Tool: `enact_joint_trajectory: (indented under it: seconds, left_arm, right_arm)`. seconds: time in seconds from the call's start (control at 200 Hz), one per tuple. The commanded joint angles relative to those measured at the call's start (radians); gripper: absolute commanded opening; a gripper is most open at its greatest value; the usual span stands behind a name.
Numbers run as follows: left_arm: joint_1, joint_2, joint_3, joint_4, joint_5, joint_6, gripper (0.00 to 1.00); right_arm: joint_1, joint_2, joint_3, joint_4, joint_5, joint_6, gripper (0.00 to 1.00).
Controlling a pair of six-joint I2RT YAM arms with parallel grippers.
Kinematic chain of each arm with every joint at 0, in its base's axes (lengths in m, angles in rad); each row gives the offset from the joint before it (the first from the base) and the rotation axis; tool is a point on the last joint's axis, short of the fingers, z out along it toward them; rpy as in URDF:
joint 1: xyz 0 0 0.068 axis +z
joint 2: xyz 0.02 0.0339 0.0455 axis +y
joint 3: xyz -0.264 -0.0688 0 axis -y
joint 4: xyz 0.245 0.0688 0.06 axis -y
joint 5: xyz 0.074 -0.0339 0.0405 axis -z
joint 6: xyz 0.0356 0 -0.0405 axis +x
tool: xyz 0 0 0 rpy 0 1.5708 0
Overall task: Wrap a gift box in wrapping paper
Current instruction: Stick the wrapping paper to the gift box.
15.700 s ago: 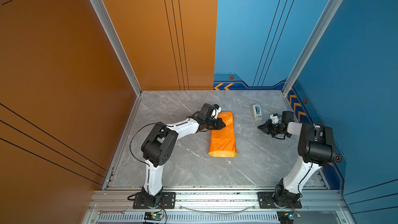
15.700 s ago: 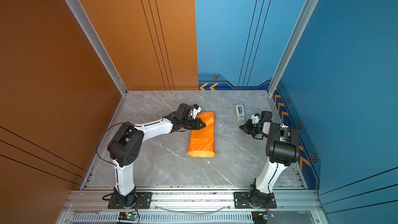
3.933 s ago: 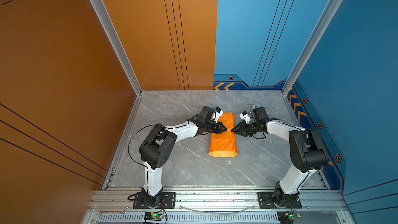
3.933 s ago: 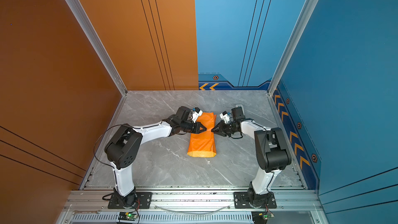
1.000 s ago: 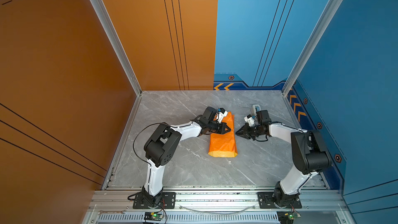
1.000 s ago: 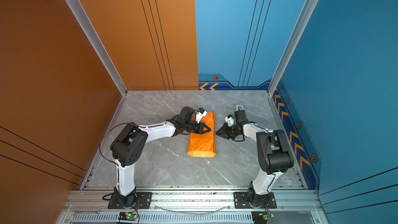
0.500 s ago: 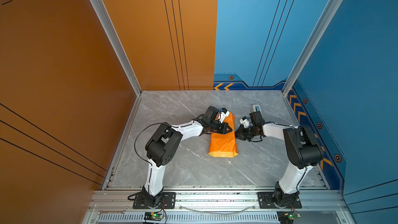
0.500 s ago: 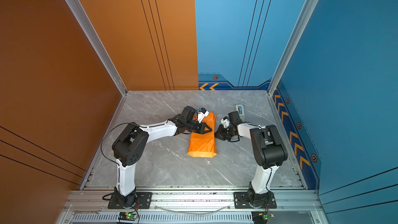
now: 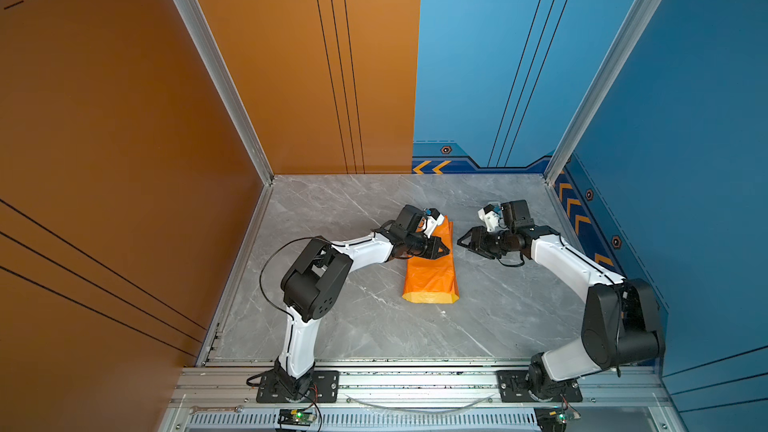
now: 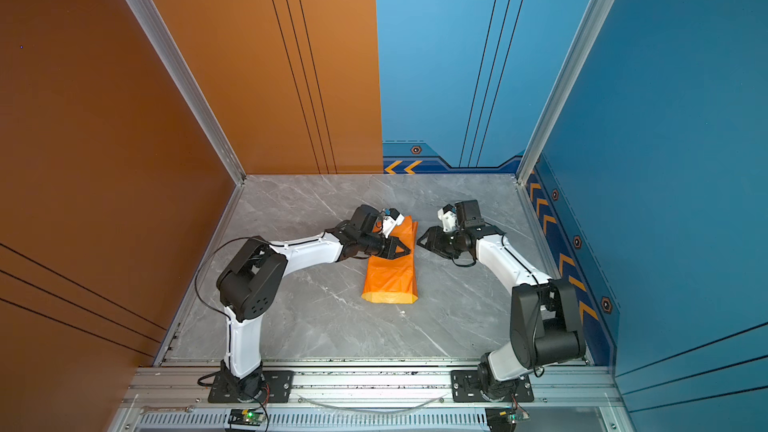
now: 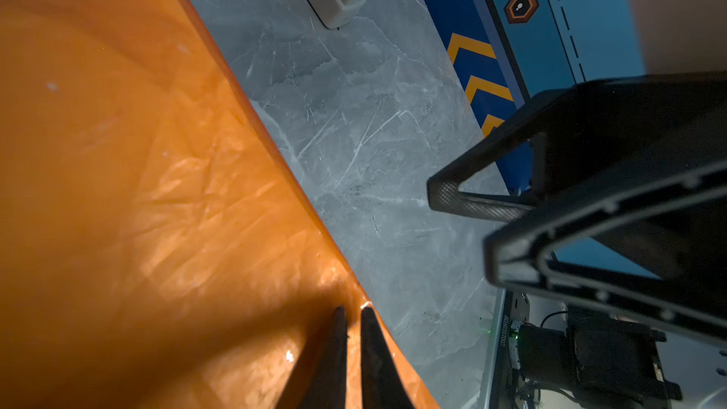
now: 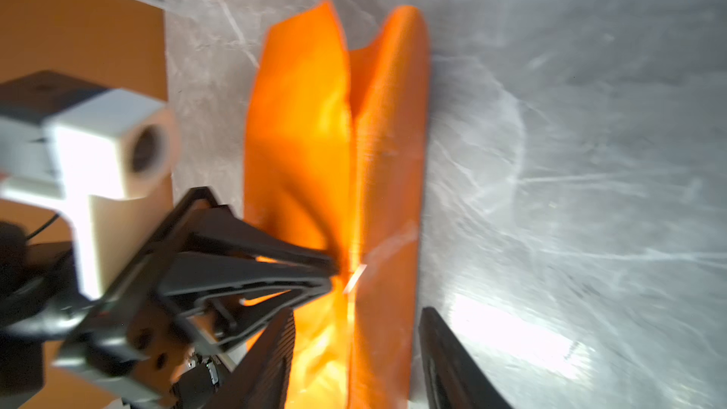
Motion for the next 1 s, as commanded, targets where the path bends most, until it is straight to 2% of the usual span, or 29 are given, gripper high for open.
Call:
enact_joint_trajectory:
  seconds: [0.0,0.19,0.37,0.521,0.686,0.806,0.866,0.946,0.996]
  left_arm:
    - [0.005,-0.055,0.031,-0.073,0.008,0.01,0.14]
    - [0.035,-0.134,0.041,-0.075,-0.007,-0.008,0.15]
    - [0.075,-0.155,-0.025,-0.106,-0.073,0.009,0.14]
    - [0.087,-0.128,-0.067,-0.1,-0.086,0.02,0.14]
    - [0.085,-0.094,-0.075,-0.093,-0.091,0.022,0.14]
    - [0.085,-0.092,-0.078,-0.088,-0.092,0.017,0.14]
    - [0.09,-0.103,-0.076,-0.09,-0.092,0.011,0.14]
    - [0.098,-0.135,-0.075,-0.101,-0.103,0.003,0.15]
    - [0.107,-0.162,-0.074,-0.118,-0.119,-0.005,0.17]
  right_arm:
    - [0.05,0.045,0.051,-0.094,0.041,-0.049,0.56]
    - [0.086,0.127,0.106,-0.12,0.087,-0.056,0.56]
    - [0.095,0.193,0.113,-0.082,0.031,-0.046,0.54]
    - [0.091,0.242,0.102,-0.043,-0.016,-0.033,0.41]
    - [0.072,0.256,0.08,-0.034,-0.016,-0.015,0.17]
    - [0.065,0.246,0.053,-0.023,-0.03,0.004,0.12]
    - [0.063,0.228,0.051,-0.025,-0.036,0.009,0.2]
    - [0.053,0.182,0.059,-0.033,-0.036,0.015,0.49]
    - [0.044,0.149,0.071,-0.051,-0.029,0.017,0.56]
